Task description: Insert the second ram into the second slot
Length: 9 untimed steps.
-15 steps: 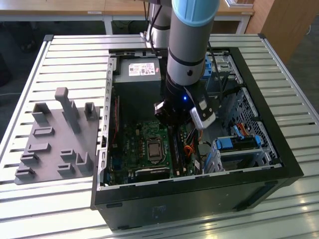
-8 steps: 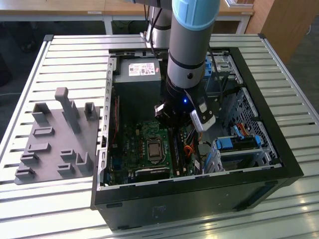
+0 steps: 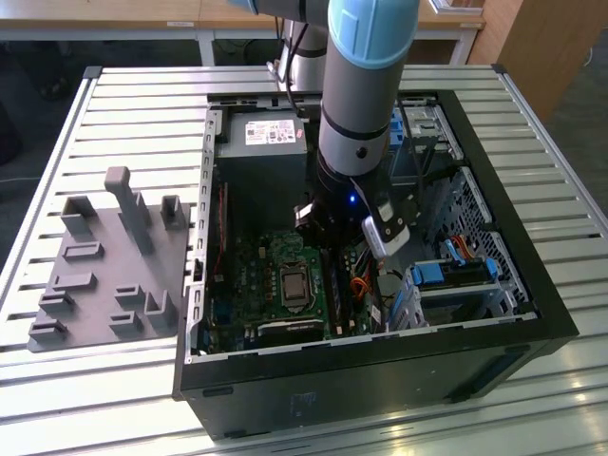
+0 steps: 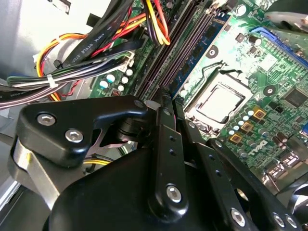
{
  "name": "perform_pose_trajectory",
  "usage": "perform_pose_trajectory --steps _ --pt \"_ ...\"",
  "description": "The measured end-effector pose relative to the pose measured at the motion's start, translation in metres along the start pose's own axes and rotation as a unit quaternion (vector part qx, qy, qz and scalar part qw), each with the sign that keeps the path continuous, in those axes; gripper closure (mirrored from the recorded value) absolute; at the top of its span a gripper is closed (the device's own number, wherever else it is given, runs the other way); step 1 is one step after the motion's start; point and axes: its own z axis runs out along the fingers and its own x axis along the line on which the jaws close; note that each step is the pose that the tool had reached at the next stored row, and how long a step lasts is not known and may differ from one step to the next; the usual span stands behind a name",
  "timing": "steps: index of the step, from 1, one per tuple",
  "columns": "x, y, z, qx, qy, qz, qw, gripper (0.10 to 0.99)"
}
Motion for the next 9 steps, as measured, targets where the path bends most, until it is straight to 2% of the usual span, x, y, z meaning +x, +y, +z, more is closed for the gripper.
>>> perform_pose_trajectory --steps 9 --pt "-0.0014 -0.0001 0.0016 0.0000 0.0018 0.000 1.0000 0.949"
